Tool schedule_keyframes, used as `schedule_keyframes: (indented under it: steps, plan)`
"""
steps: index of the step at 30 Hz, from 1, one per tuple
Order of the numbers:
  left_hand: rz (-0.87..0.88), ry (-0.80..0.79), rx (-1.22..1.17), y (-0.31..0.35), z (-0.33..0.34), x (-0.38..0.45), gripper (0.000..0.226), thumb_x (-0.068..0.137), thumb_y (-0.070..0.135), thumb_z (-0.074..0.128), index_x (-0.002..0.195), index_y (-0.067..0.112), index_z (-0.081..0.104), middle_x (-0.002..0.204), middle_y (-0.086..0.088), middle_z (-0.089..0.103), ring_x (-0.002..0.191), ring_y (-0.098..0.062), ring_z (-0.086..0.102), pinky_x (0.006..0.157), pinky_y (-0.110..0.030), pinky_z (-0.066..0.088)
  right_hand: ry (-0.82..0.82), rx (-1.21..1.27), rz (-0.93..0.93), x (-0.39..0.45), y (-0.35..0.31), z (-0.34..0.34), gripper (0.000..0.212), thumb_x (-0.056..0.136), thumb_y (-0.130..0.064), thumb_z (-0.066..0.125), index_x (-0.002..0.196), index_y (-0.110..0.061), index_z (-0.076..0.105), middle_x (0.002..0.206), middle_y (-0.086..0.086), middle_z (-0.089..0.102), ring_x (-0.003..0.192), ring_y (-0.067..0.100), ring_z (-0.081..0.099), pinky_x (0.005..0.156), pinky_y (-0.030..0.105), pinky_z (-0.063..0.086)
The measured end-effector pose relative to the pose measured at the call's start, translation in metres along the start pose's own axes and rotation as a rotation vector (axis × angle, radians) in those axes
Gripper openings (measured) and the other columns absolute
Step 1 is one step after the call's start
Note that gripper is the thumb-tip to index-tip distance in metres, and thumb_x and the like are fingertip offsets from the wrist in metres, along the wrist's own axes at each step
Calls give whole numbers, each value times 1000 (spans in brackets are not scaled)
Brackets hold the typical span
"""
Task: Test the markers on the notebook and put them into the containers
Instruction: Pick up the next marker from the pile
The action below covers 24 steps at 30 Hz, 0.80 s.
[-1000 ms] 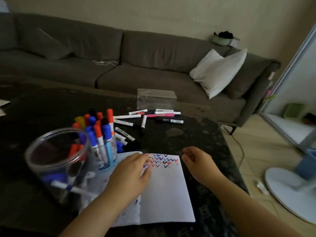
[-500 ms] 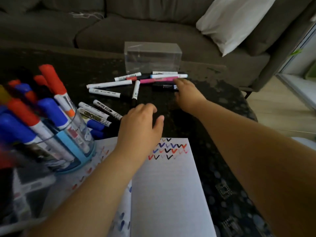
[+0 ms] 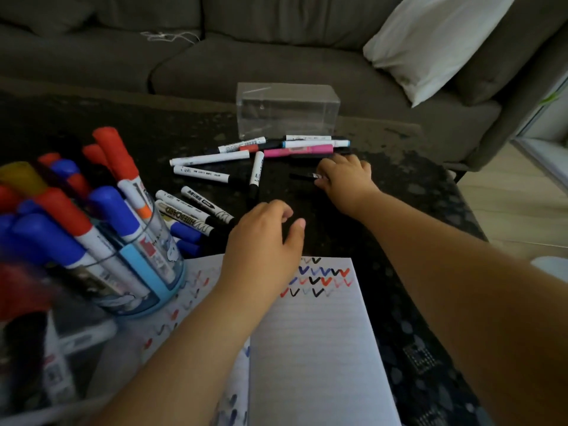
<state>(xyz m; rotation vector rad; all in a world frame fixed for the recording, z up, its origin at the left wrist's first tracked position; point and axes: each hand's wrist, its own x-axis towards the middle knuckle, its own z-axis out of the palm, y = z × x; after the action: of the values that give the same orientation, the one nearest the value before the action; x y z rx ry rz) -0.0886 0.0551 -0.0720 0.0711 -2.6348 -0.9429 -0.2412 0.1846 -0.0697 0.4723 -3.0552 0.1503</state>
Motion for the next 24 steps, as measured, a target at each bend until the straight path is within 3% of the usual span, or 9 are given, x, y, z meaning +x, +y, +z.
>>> schedule_keyframes:
  steps: [2,5,7,10,13,15,18,24]
  plan:
    - [-42,-12,-60,0,-8,-7,23,92,34,51,109,20,60,98,10,59,89,-3,52,72,-16,41,-7,298,56,-26,-7,-12,23,99,-28,45,118,-15,49,119,9,56,104,23,54,86,35,42]
    - [-144,-81,-198,6,-19,-19,21,94,34,49,106,22,60,96,12,60,83,1,54,67,-10,40,-50,617,98,-80,-21,-32,19,101,-28,39,116,-21,47,101,2,61,77,12,57,63,24,44]
    - [-235,-159,-304,13,-26,-29,23,95,37,45,111,25,58,104,12,60,91,1,53,70,-14,41,-125,743,101,-118,-32,-41,22,100,-31,39,121,-27,48,90,-4,58,73,7,58,58,20,43]
    - [-395,-246,-527,27,-40,-46,18,97,42,38,101,37,55,104,11,62,94,-4,56,77,-25,43,-220,948,105,-173,-44,-49,15,99,-34,43,98,-32,57,72,-7,53,59,4,51,54,21,42]
    - [-507,-339,-849,41,-54,-74,24,97,40,40,107,32,61,98,7,69,93,-11,64,90,-35,48,-406,1305,185,-223,-55,-65,26,101,-32,40,92,-16,58,63,-3,50,51,7,43,50,22,36]
    - [-487,-410,-1076,50,-66,-93,31,95,32,44,105,18,69,101,-4,72,90,-16,67,95,-41,47,-508,1645,210,-250,-64,-78,29,100,-26,38,89,-3,52,60,2,46,46,9,33,45,20,27]
    - [-465,-477,-1331,62,-83,-118,31,83,27,50,92,10,74,105,-15,67,90,-23,67,88,-38,49,-582,1949,238,-283,-74,-90,30,92,-28,42,81,-5,57,57,3,38,42,6,25,36,15,20]
    - [-415,-485,-1590,81,-107,-161,28,80,21,49,90,7,71,99,-16,70,98,-22,68,73,-29,57,-652,2144,300,-331,-92,-102,35,88,-33,46,80,-5,66,52,-2,32,36,1,22,28,10,17]
